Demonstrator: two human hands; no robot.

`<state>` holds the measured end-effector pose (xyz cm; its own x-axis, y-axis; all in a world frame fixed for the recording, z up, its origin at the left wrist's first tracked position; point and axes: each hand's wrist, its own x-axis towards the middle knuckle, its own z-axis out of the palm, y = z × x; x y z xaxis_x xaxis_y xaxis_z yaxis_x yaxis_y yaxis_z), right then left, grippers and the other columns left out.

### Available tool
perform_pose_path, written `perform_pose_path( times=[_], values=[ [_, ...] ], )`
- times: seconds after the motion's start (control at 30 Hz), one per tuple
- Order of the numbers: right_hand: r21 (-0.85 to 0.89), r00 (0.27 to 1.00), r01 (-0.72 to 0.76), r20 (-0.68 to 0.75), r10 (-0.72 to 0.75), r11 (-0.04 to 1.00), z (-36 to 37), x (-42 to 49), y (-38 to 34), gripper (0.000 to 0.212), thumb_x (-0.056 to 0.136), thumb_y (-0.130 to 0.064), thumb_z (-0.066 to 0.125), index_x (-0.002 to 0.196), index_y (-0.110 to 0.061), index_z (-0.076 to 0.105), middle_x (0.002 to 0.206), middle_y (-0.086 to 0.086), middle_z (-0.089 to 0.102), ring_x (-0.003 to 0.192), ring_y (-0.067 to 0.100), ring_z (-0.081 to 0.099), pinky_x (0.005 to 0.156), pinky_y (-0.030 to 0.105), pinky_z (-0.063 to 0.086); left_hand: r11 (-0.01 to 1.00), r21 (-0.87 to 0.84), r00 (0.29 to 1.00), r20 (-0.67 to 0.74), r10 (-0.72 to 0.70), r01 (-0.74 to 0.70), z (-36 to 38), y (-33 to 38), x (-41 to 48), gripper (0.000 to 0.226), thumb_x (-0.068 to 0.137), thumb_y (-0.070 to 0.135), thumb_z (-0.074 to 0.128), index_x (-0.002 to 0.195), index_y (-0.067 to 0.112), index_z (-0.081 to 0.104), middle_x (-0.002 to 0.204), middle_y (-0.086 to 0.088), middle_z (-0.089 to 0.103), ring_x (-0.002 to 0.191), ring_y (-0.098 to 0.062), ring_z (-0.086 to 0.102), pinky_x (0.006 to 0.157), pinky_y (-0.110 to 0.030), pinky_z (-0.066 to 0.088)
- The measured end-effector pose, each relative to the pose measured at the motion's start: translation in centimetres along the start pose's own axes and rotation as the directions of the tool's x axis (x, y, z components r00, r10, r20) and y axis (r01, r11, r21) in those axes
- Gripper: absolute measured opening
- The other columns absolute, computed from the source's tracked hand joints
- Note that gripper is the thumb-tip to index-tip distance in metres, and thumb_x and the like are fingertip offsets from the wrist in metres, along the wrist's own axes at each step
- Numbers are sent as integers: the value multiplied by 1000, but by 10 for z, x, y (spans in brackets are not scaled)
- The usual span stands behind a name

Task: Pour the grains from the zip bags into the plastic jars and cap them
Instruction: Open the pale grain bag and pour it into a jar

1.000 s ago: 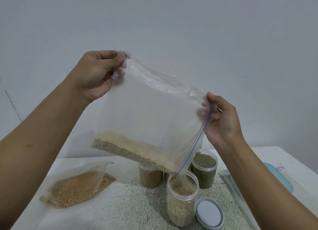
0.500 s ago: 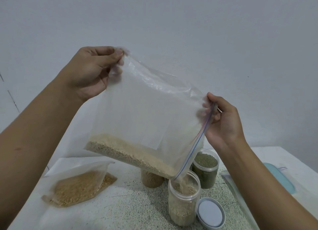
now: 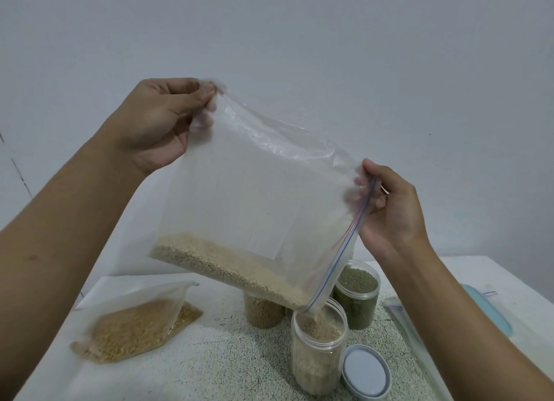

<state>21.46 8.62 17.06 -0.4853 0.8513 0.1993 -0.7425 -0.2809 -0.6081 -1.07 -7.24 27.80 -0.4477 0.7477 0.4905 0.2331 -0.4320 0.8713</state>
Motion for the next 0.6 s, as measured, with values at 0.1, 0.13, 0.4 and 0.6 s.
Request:
perform_pose_path(
  times=[0.1, 0.13, 0.4, 0.6],
  values=[
    [-9, 1000, 5, 0, -5, 1000, 1, 1, 0, 15, 91, -5, 65, 76, -8, 63, 70, 2, 59, 57, 10, 51, 51, 21, 44, 1000, 1, 1000, 9, -1, 1, -1, -1, 2, 27, 97, 9, 60, 81, 14, 81, 70, 3, 63, 61, -7, 53, 65, -14, 48],
    [-9, 1000, 7, -4, -7, 1000, 1, 2, 0, 16, 91, -5, 65, 75, -8, 64, 70, 2, 59, 57, 10, 51, 51, 21, 44, 1000, -3, 1000, 7, 0, 0, -1, -1, 2, 26, 97, 9, 60, 82, 13, 81, 70, 3, 63, 62, -7, 53, 65, -14, 48],
    [3, 999, 16, -35, -16, 1000, -3, 4, -2, 18, 91, -3, 64, 74, -8, 63, 68, 2, 59, 57, 11, 51, 50, 20, 44, 1000, -7, 1000, 27, -1, 1, 3, -6, 4, 21, 93, 11, 63, 83, 13, 80, 71, 3, 62, 63, -8, 52, 64, -15, 46],
    [-1, 998, 20, -53, -20, 1000, -11, 3, -5, 25, 91, -2, 65, 66, -9, 67, 69, 2, 61, 57, 11, 53, 50, 21, 45, 1000, -21, 999, 36, -10, 11, 10, -10, 3, 17, 93, 11, 62, 87, 12, 78, 70, 2, 63, 61, -8, 53, 63, -15, 46]
  ],
)
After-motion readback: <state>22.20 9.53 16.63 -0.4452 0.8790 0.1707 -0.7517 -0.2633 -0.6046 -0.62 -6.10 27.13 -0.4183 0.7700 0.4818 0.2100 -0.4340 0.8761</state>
